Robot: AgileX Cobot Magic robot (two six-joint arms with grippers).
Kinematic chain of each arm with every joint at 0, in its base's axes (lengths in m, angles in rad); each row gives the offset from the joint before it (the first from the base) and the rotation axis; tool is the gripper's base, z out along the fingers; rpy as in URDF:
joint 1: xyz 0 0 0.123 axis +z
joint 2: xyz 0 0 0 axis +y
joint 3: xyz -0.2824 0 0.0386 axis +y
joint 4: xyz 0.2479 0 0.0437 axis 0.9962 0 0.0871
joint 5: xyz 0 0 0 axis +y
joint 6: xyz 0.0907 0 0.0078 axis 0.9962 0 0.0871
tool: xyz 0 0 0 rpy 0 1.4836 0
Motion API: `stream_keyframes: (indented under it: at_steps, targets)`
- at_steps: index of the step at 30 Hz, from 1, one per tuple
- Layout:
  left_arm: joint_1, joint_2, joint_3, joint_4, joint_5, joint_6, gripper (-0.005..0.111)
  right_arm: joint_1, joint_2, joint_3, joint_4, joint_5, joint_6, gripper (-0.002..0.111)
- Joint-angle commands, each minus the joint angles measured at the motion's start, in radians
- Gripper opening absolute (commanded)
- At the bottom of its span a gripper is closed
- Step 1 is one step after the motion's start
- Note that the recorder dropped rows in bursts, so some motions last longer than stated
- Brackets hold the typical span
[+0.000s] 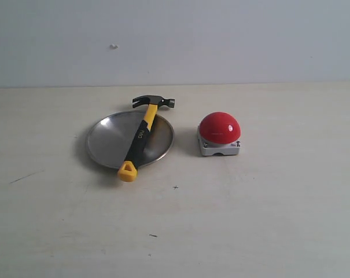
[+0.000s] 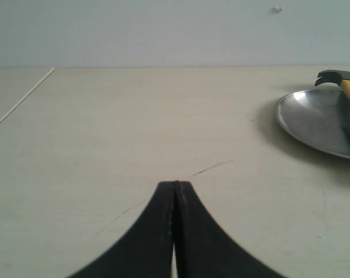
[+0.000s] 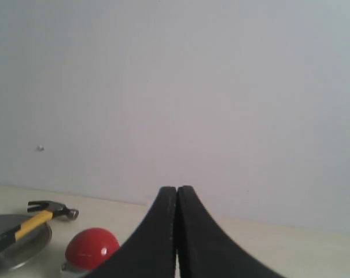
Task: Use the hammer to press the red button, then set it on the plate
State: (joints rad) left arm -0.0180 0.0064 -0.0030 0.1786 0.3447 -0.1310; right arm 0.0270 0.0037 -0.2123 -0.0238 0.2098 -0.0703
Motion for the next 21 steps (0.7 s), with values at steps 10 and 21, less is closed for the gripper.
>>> stream_keyframes:
  at_steps: [10, 21]
  targets:
    - [0.001, -0.006, 0.003, 0.000, 0.001, -0.001, 0.000, -0.005, -0.004, 0.212, 0.024, 0.009, -0.068, 0.000]
    - [0.001, -0.006, 0.003, 0.000, 0.009, -0.001, 0.000, -0.005, -0.004, 0.212, 0.024, 0.046, -0.060, 0.000]
